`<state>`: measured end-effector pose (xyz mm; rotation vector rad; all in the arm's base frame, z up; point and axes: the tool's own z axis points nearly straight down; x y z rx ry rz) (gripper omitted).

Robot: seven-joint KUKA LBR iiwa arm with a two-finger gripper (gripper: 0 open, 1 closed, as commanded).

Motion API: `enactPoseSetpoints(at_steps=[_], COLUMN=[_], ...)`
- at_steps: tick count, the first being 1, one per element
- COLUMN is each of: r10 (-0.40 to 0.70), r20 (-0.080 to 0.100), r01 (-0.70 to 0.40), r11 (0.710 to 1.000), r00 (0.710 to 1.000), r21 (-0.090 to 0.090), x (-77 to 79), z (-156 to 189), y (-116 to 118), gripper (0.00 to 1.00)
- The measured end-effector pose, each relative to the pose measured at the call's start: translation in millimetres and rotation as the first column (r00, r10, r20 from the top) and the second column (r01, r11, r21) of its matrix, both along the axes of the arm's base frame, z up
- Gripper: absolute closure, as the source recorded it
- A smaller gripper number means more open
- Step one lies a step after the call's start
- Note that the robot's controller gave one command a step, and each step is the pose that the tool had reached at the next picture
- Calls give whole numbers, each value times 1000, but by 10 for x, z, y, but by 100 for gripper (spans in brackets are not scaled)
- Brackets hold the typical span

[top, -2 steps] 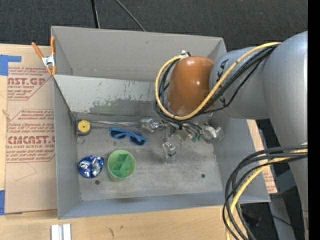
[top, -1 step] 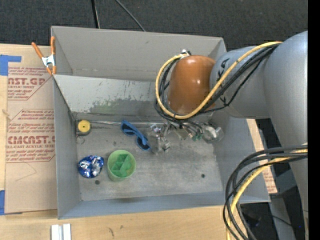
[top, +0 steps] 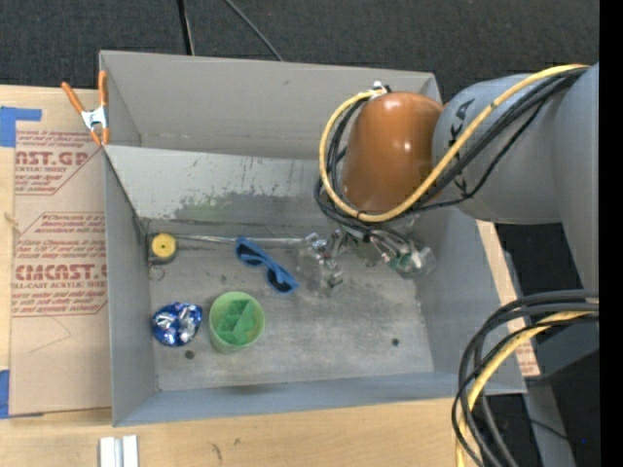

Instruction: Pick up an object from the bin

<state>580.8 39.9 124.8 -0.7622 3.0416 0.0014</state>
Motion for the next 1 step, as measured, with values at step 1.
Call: enactPoseSetpoints(at_steps=[1], r10=[-186], r20=[-5], r01=[186], r11=[983], r00=[983], r21=[-1], x=[-2], z=[-192], y=[23], gripper=[100])
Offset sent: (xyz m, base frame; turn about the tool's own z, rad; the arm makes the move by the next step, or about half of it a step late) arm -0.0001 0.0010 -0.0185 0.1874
